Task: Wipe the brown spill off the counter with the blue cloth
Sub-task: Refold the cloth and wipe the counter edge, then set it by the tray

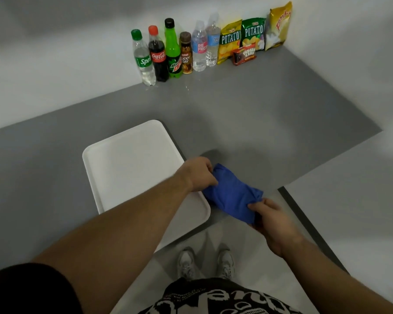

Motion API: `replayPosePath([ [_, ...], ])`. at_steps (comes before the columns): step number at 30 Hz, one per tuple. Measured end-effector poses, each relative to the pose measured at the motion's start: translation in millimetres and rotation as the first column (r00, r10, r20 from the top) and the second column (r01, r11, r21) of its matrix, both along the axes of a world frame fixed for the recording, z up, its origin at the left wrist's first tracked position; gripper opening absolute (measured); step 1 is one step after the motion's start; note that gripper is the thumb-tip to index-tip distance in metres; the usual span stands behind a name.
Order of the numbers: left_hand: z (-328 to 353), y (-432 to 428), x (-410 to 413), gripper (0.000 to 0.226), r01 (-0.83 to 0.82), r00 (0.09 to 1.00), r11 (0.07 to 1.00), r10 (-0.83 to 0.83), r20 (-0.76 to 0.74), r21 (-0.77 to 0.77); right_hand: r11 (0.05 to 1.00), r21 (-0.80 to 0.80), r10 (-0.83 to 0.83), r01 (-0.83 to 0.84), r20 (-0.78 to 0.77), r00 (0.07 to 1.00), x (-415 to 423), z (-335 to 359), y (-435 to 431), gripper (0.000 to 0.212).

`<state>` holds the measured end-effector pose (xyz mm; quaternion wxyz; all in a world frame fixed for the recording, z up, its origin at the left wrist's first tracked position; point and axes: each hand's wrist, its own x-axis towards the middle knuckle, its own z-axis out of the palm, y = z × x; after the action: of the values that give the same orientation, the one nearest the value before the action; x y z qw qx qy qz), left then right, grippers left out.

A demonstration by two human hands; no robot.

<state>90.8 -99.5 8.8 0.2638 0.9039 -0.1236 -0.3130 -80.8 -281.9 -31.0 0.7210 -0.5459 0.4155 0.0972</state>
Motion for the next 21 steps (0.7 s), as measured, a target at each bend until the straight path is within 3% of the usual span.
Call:
replayPosePath([
  [2,1.2,11.1,-5.2,0.016,-0.083,0.996,0.993,0.084,0.011,-0.089,0.994,-0.098,0.048,-0.042,0.063,0.997,11.8,8.4,-5.7,0.007],
  [4,1.9,23.4,-12.6,0.017,-0.206,0.978,0.956,0.207,-0.014,-0.211,0.975,-0.199,0.122,-0.098,0.114,0.986,24.4,17.0,-7.6,0.023],
  [8,8.1,55.2,-30.6,0.025,-0.423,0.903,0.823,0.417,-0.103,-0.380,0.895,-0.390,0.291,-0.217,0.140,0.947,47.8,24.3,-6.4,0.013],
  [11,10.7,85.5,-49.3,0.038,-0.551,0.831,0.695,0.508,-0.227,-0.463,0.823,-0.488,0.409,-0.289,0.157,0.899,63.5,26.3,4.6,0.018],
  [14,7.4,113.7,-74.1,0.049,-0.627,0.775,0.617,0.558,-0.298,-0.475,0.751,-0.544,0.522,-0.374,0.143,0.841,73.4,28.0,22.9,0.020],
  [21,-8.0,153.9,-128.9,0.030,-0.779,0.622,0.491,0.687,-0.377,-0.391,0.524,-0.589,0.750,-0.614,-0.022,0.661,66.9,13.6,57.8,0.018],
])
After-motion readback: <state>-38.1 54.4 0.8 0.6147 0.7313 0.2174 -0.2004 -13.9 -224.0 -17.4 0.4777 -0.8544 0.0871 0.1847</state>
